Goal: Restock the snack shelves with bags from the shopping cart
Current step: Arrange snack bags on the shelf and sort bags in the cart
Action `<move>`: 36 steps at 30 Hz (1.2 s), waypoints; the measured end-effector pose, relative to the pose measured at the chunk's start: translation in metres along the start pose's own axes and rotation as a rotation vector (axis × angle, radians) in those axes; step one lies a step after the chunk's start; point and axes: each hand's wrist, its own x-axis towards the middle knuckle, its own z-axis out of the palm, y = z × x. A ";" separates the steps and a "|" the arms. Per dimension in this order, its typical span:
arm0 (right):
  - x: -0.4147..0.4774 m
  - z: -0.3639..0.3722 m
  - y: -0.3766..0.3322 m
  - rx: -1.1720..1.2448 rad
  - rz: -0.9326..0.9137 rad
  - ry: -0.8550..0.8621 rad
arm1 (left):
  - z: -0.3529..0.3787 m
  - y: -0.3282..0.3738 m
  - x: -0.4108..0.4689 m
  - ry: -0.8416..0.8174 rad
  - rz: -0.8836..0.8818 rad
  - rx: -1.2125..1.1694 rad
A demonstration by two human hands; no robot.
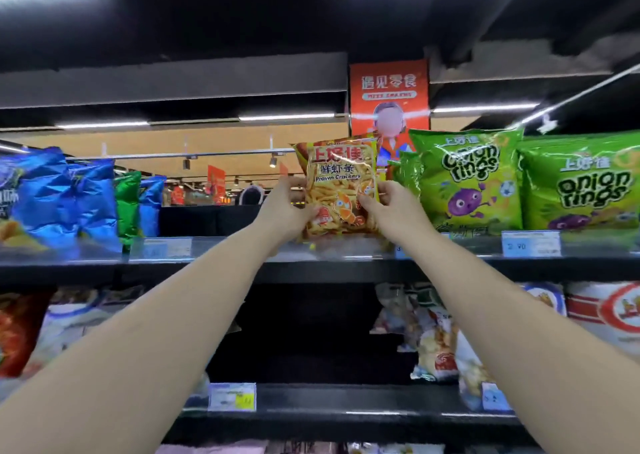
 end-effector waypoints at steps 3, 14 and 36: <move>-0.005 -0.001 -0.010 -0.042 0.049 0.064 | -0.006 0.003 0.005 -0.085 -0.071 -0.082; -0.017 -0.013 -0.015 -0.306 0.036 0.060 | 0.007 0.009 0.012 -0.185 -0.092 0.022; -0.058 -0.028 -0.001 -0.667 -0.279 0.136 | 0.054 0.020 -0.027 0.233 0.554 0.576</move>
